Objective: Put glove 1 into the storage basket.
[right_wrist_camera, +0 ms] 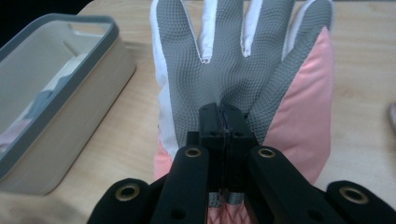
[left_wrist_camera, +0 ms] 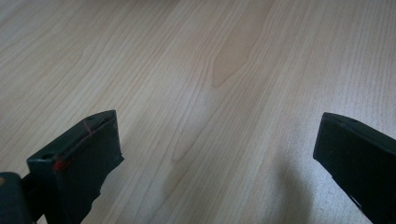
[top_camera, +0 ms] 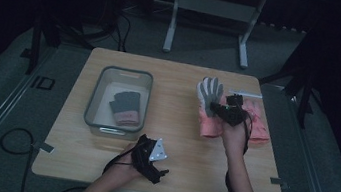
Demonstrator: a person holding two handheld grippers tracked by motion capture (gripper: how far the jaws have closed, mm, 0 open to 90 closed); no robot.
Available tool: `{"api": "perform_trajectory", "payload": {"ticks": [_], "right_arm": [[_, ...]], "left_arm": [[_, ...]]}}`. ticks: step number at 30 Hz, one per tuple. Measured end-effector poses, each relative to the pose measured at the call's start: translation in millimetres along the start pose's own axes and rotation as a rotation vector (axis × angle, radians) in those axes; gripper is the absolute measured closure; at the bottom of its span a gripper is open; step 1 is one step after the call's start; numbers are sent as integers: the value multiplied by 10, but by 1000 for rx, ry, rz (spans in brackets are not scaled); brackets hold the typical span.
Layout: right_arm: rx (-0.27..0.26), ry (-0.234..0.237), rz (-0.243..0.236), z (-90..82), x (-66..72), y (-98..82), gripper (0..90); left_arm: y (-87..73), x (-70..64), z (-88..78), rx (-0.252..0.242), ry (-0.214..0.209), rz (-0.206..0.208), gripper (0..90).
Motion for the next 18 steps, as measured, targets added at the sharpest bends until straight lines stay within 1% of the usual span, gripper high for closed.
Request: {"api": "perform_trajectory", "payload": {"ticks": [3,4,5,6,8,9,11,13,14,16,18], "right_arm": [[-1,5,27,-25,44,-126,889],[-3,5,47,-16,49,-187,889],[-1,0,52,-2,49,-223,888],[11,-2,69,50,49,-293,889],[29,-6,82,117,49,-361,888],[38,-14,88,166,41,-403,888],[59,-17,118,274,35,-480,888],[82,-18,132,378,41,-556,888],[94,-13,133,419,59,-593,888],[111,-18,129,518,85,-658,888],[131,-23,133,595,103,-696,888]], "left_arm": [[-18,-4,17,0,-23,7,3],[-21,-11,19,-6,-36,6,3],[-26,-15,26,-14,-43,8,3],[-28,-18,30,-16,-44,10,3],[-36,-29,42,-10,-43,26,3],[-39,-35,48,-7,-43,31,3],[-42,-46,58,-1,-44,41,3],[-44,-57,68,1,-50,45,3],[-47,-60,70,3,-53,46,3],[-50,-61,68,-8,-64,40,3],[-54,-53,63,-8,-62,40,3]]}}
Point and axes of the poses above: each handheld gripper's, and its own axes: z roughly forward along the jaws, y roughly out of its top, x roughly to its left, the point moved 7 cm from there along z, roughly forward along the jaws, and after that the axes turned 5 degrees about z, right-handed, at the moved point
